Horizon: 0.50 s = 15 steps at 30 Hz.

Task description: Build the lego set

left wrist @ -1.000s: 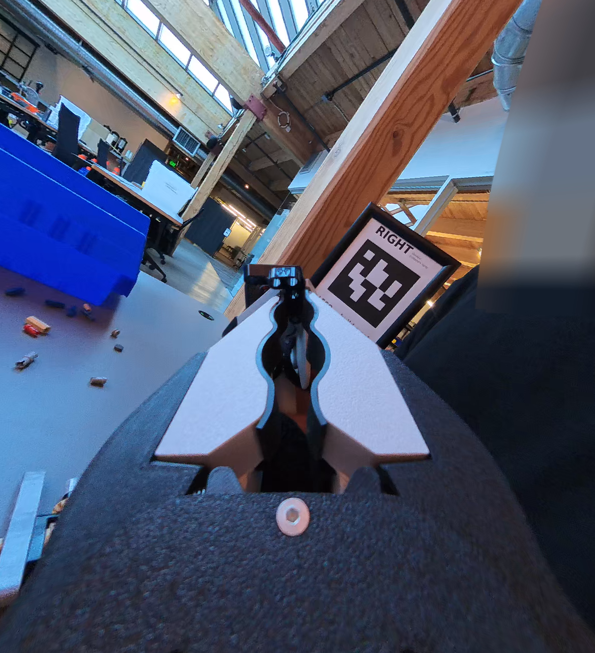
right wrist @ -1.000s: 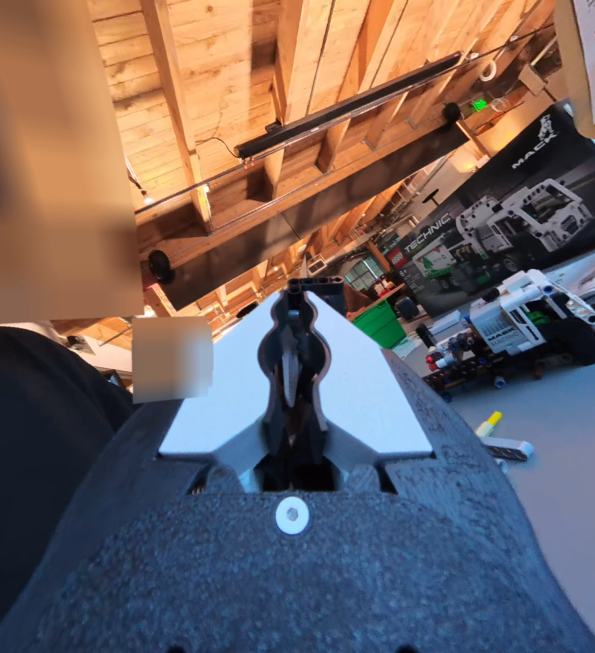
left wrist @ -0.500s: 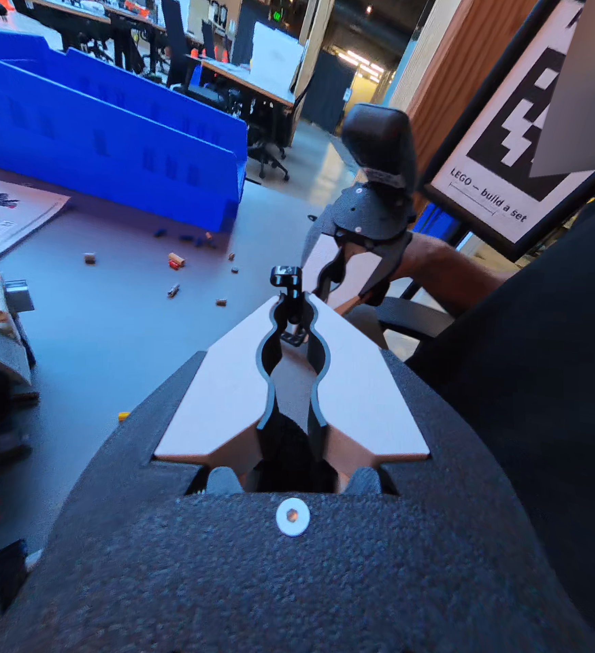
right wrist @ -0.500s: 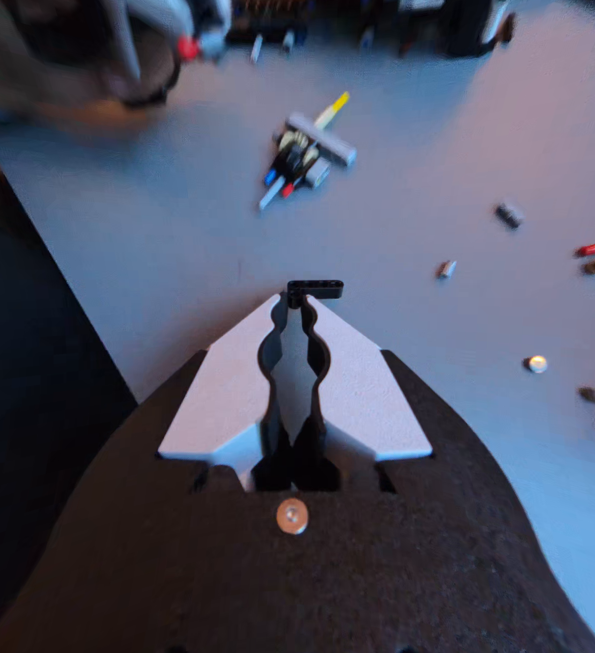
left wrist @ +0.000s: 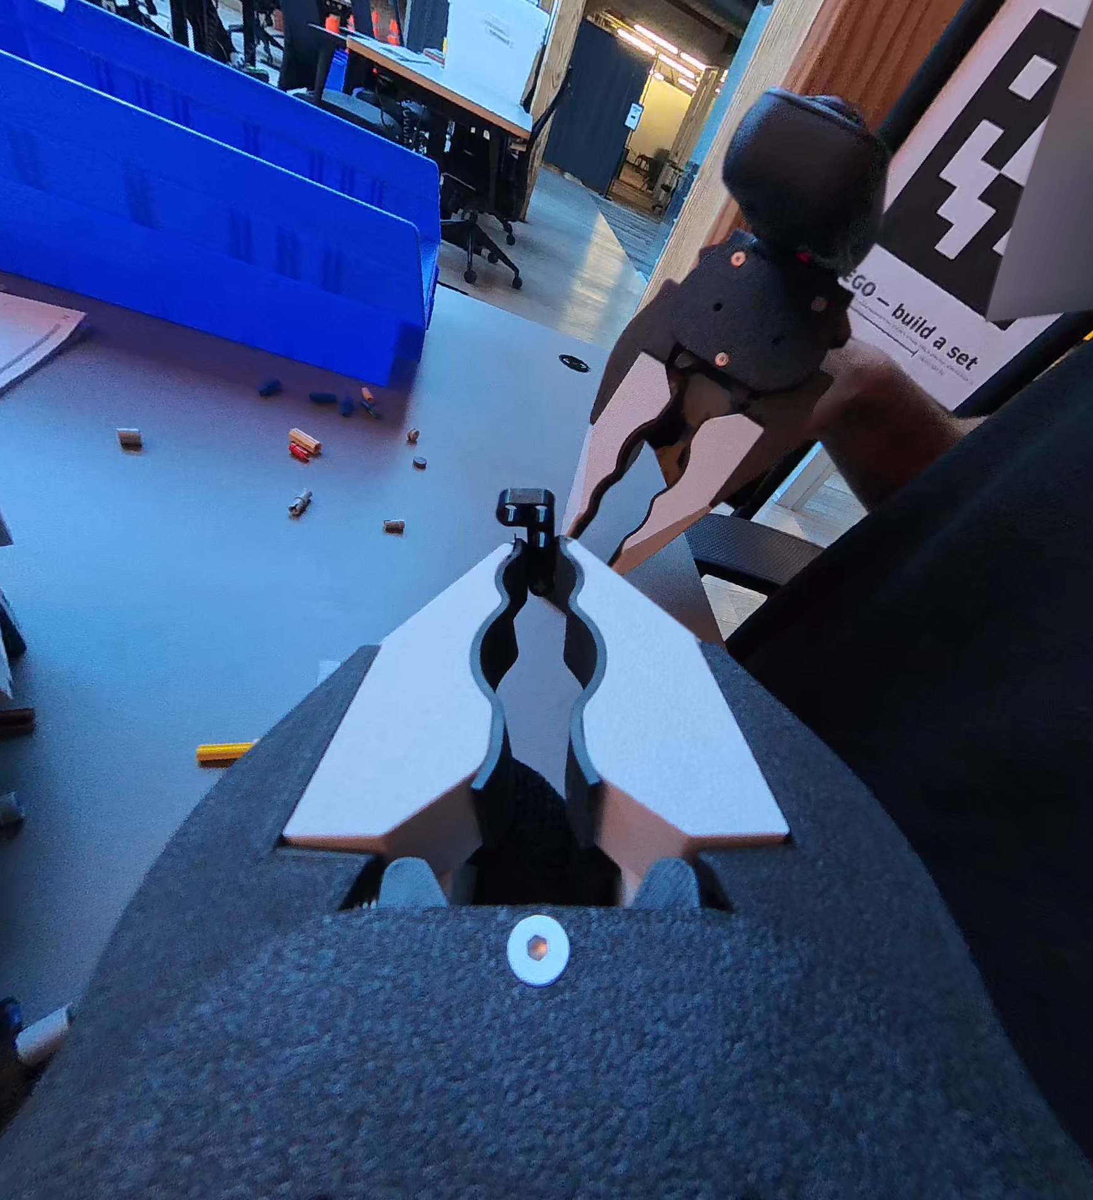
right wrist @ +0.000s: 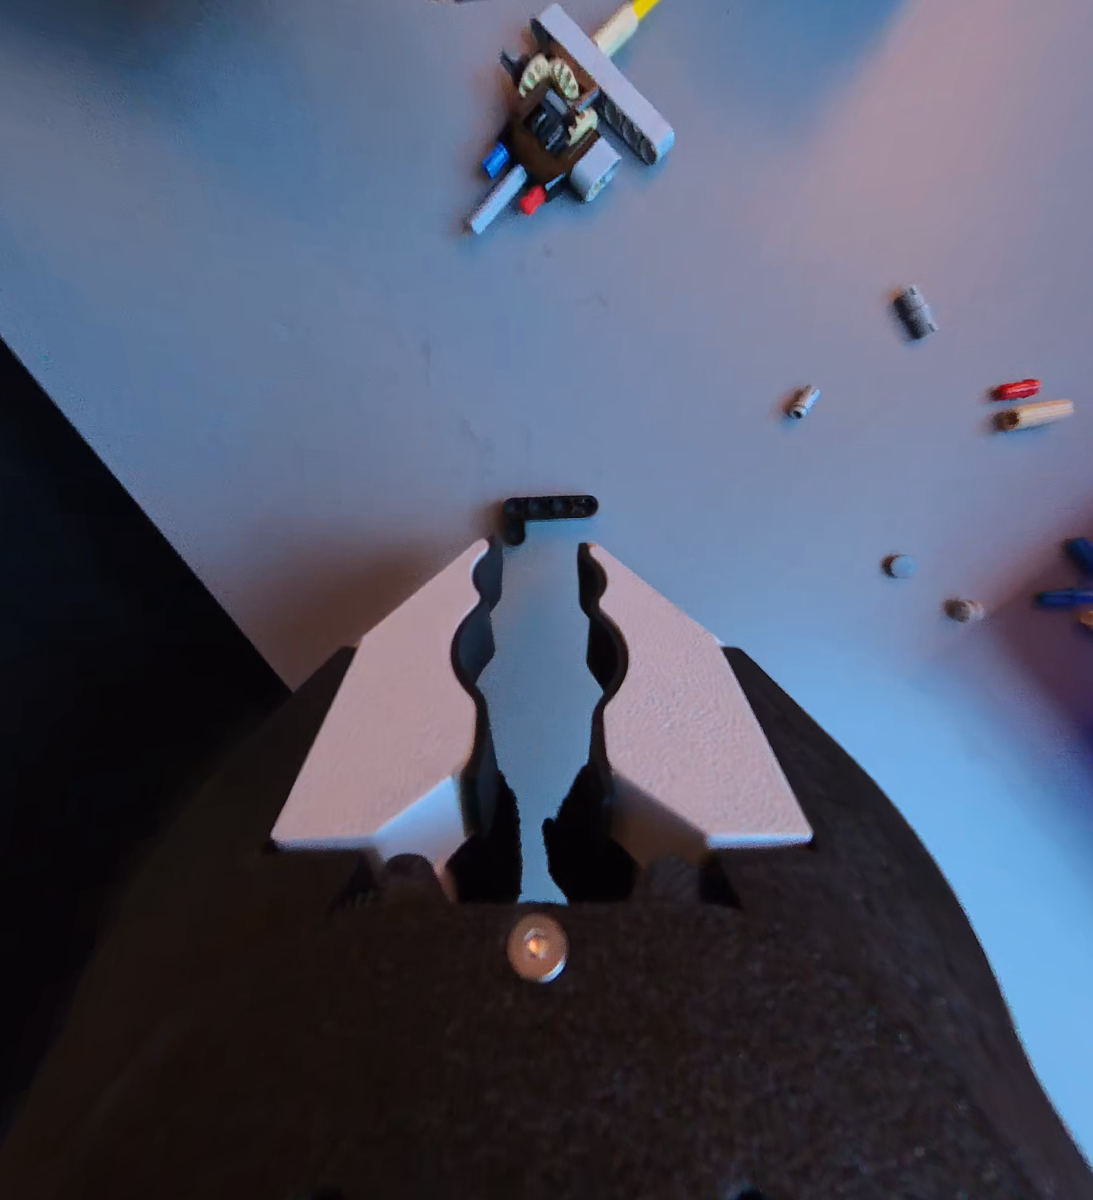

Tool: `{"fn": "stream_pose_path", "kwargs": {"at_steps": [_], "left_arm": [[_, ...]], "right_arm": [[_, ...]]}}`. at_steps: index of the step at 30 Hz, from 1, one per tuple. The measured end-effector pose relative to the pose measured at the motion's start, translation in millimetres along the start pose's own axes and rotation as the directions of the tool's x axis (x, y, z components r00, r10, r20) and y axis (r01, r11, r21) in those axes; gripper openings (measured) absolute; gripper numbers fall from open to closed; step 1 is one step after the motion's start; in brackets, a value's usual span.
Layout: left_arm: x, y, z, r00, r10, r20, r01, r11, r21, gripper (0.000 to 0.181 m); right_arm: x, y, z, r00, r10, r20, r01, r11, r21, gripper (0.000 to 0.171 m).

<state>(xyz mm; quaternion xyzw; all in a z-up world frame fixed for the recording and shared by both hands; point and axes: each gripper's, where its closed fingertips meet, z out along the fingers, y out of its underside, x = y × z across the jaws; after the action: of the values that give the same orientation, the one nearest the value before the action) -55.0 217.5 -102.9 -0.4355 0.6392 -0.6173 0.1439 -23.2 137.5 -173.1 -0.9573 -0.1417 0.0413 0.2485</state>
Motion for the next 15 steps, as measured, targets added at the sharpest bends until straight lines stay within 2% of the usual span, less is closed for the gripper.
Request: {"fn": "stream_pose_path", "kwargs": {"at_steps": [4,7,10,13,15], "left_arm": [[1,1,1,1.0,-0.017,-0.012,0.017,1.0,-0.003,0.005],[1,1,0,0.999,-0.04,-0.023,0.04,0.999,0.005,0.005],[1,-1,-1,0.999,-0.044,-0.024,0.044,0.999,0.009,0.004],[2,-2,-2,0.999,-0.037,-0.022,0.038,0.999,0.009,0.005],[2,-2,-2,0.999,-0.03,-0.019,0.03,1.0,0.008,0.005]], "right_arm": [[-12,-1,8,0.999,-0.009,0.04,0.011,0.998,-0.058,0.026],[-7,4,10,1.0,-0.024,0.016,0.025,0.993,-0.114,0.033],[1,-4,7,1.0,-0.018,-0.006,0.018,0.996,-0.087,0.041],[4,2,14,1.0,-0.029,-0.001,0.029,0.991,-0.132,0.048],[2,3,17,0.998,-0.064,0.008,0.065,0.988,-0.143,0.045]]}}
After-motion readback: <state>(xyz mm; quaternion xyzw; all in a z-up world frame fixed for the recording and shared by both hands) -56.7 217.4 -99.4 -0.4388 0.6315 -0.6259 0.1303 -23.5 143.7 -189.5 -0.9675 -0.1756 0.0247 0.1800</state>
